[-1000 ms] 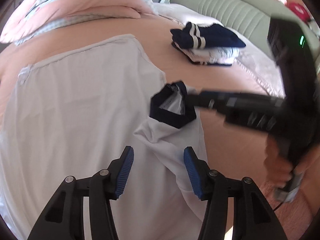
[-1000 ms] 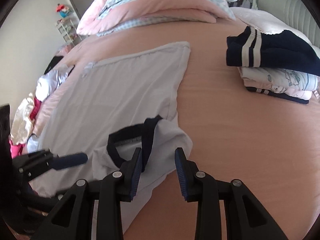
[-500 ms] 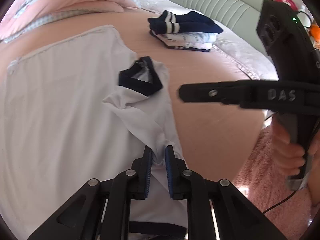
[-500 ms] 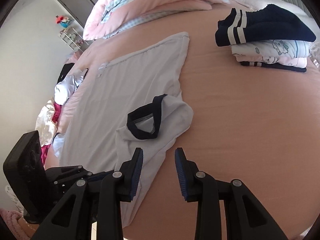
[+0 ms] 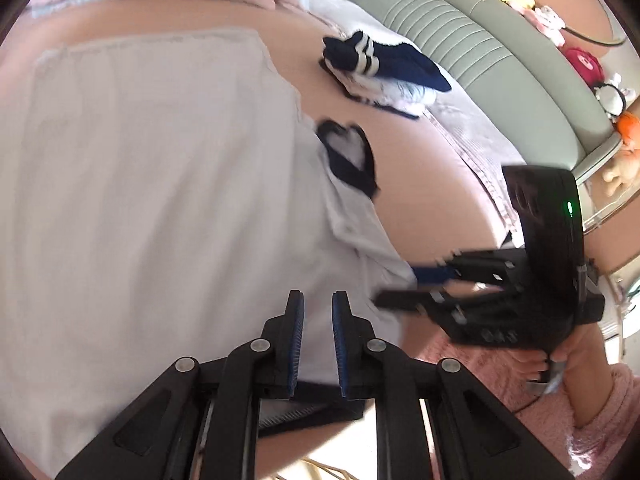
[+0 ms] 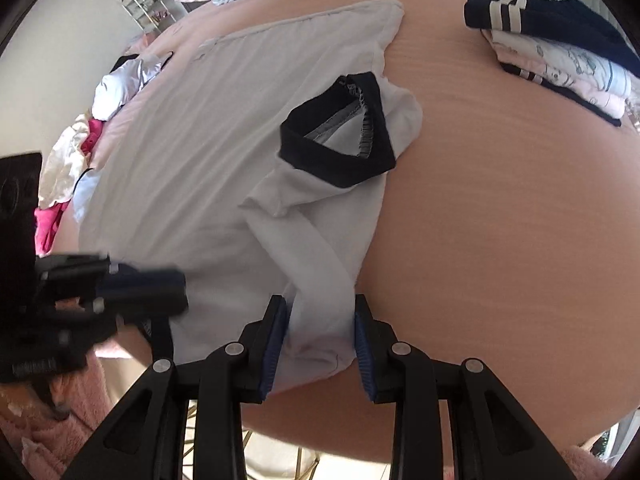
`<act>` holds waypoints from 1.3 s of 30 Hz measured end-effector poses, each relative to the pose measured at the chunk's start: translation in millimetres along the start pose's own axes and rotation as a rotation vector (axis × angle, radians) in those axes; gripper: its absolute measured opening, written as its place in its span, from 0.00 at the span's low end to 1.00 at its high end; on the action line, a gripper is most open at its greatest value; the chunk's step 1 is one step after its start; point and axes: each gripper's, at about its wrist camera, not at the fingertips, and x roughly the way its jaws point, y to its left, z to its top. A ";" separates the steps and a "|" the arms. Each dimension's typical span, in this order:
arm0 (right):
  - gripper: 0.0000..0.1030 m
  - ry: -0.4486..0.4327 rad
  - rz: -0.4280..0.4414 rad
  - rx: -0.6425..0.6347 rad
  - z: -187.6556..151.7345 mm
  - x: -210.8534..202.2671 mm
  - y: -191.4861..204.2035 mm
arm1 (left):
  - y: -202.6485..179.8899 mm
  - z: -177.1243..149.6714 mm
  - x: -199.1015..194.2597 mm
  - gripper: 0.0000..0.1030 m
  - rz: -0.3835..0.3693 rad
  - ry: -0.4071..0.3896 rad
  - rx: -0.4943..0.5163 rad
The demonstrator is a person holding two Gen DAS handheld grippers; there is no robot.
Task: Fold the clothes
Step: 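Lay the sleeve across the shirt body with the left gripper and release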
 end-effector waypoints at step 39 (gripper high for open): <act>0.31 -0.247 0.007 0.179 77.2 -7.7 -41.2 | -5.2 42.6 34.1 0.40 0.323 -0.132 0.085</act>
